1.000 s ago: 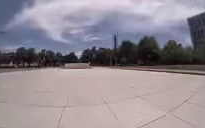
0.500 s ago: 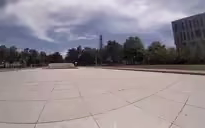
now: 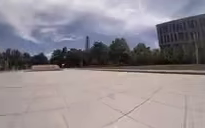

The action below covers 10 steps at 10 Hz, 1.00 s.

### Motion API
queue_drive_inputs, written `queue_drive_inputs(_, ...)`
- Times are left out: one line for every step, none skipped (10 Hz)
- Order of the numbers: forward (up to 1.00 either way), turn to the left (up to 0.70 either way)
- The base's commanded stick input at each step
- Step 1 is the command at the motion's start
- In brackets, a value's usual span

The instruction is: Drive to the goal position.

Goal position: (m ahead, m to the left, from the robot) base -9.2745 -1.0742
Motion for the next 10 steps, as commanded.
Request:
queue_drive_inputs(1.00,0.33)
queue_drive_inputs(1.00,0.40)
queue_drive_inputs(1.00,0.40)
queue_drive_inputs(1.00,0.36)
queue_drive_inputs(1.00,0.28)
queue_drive_inputs(1.00,0.21)
queue_drive_inputs(1.00,0.15)
queue_drive_inputs(1.00,0.09)
queue_drive_inputs(1.00,0.04)
queue_drive_inputs(1.00,0.00)
